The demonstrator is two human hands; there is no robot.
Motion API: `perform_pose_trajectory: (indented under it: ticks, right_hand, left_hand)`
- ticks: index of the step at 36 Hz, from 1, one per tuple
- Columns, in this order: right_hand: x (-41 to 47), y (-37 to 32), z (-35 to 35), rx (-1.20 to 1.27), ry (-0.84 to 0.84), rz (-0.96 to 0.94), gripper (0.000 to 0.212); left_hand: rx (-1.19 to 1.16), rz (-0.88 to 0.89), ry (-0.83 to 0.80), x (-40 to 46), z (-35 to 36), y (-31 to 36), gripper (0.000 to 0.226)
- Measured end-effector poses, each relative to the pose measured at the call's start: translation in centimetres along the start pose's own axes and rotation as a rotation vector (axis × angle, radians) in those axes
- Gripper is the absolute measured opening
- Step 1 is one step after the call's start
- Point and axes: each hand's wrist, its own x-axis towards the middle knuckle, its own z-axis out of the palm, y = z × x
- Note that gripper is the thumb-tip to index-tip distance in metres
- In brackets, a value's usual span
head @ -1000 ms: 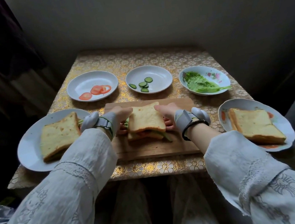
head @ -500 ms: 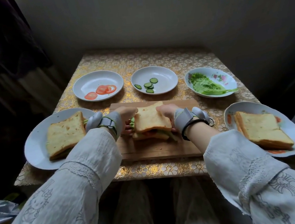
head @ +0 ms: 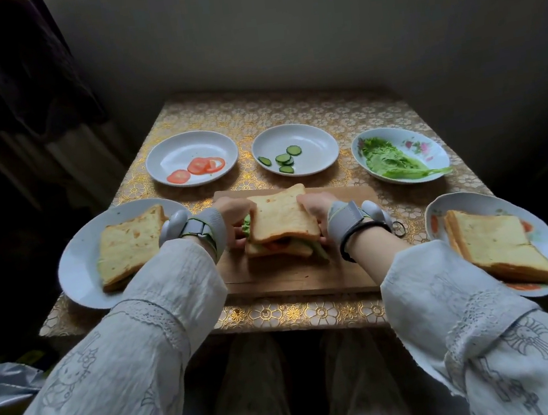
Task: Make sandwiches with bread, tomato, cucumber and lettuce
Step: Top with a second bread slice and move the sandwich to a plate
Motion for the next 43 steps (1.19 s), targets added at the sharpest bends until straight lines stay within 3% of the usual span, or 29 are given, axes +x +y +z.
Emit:
perform_pose_trajectory:
  ticks: [5,8,13,17,21,24,28,35,43]
  right_hand:
    - [-2.1,-2.4,0.5,0.017,-0.024,-0.028,0.063]
    - [-3.5,-4.6,1.6,-0.018,-0.059,-0.094,0.045]
    - [-5.2,-7.4,4.4,-0.04,-0.13,-0.163,0.056]
    - [-6.6,-8.8,8.6,-0.06,-0.197,-0.182,0.049]
    - [-7.5,-9.2,11.4,-0.055,-0.25,-0.185,0.066]
    - [-8.0,-9.1,14.1,-0.065,-0.276,-0.188,0.072]
    - [-8.8,-9.3,15.7,-0.043,-0.312,-0.226,0.06]
    - [-8.6,-8.8,17.6,-0.107,-0.274,-0.21,0.074]
    - [-8.7,-8.5,17.7,-0.164,-0.243,-0.221,0.067]
  left_hand:
    - [-0.052,0.027,0.027,-0.4,-2.0,0.6,0.017]
    - [-0.089,0.072,0.045,-1.5,-4.6,1.0,0.018]
    - [-0.102,0.117,0.11,-3.0,-8.7,1.2,0.015]
    - [-0.19,0.109,0.166,-3.8,-13.3,0.0,0.021]
    - [-0.225,0.098,0.206,-3.6,-16.1,-1.6,0.034]
    - [-0.277,0.091,0.235,-3.6,-18.4,-3.4,0.023]
    - [-0.304,0.085,0.29,-3.4,-19.4,-4.5,0.002]
    - [-0.281,0.119,0.342,-2.9,-20.1,-5.9,0.035]
    - [-0.278,0.12,0.366,-2.0,-19.6,-6.7,0.04]
